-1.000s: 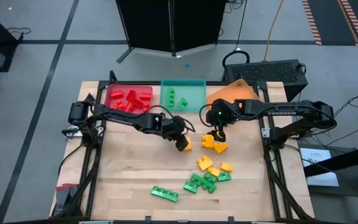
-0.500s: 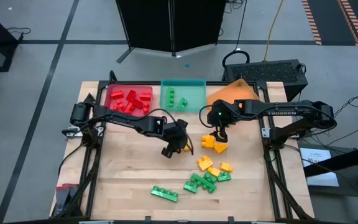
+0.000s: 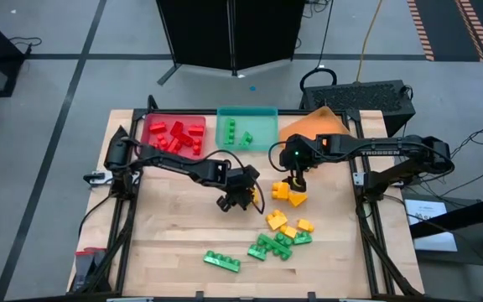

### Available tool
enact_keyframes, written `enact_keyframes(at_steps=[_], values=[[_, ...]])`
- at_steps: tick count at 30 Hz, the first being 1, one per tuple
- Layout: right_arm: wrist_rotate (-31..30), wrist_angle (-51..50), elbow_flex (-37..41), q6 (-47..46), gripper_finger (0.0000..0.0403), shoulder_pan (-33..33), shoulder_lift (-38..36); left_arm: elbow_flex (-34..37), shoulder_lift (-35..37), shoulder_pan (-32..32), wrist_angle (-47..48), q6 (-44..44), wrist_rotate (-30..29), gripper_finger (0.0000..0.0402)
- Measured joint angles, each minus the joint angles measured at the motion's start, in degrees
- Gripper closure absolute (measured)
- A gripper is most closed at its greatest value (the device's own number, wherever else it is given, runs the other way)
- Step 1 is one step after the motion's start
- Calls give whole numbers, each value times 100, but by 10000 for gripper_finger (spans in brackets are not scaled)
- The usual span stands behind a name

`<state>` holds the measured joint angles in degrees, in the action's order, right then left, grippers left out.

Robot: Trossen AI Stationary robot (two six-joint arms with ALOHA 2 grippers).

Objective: Sort blocks
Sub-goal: Put the yellow game piece into the orange bin

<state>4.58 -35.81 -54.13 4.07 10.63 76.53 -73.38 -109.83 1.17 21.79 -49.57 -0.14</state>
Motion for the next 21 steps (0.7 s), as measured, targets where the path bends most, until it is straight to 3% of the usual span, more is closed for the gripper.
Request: enact_keyframes(at_steps=[10, 17, 21], values=[[0, 15, 0, -20, 66, 0, 0, 2, -15, -97, 128, -308, -78, 155], [-2, 108, 0, -41, 66, -2, 0, -40, -497, -193, 663, 683, -414, 156], [-2, 105, 0, -41, 66, 0, 0, -46, -605, -183, 1066, 1688, -613, 156]])
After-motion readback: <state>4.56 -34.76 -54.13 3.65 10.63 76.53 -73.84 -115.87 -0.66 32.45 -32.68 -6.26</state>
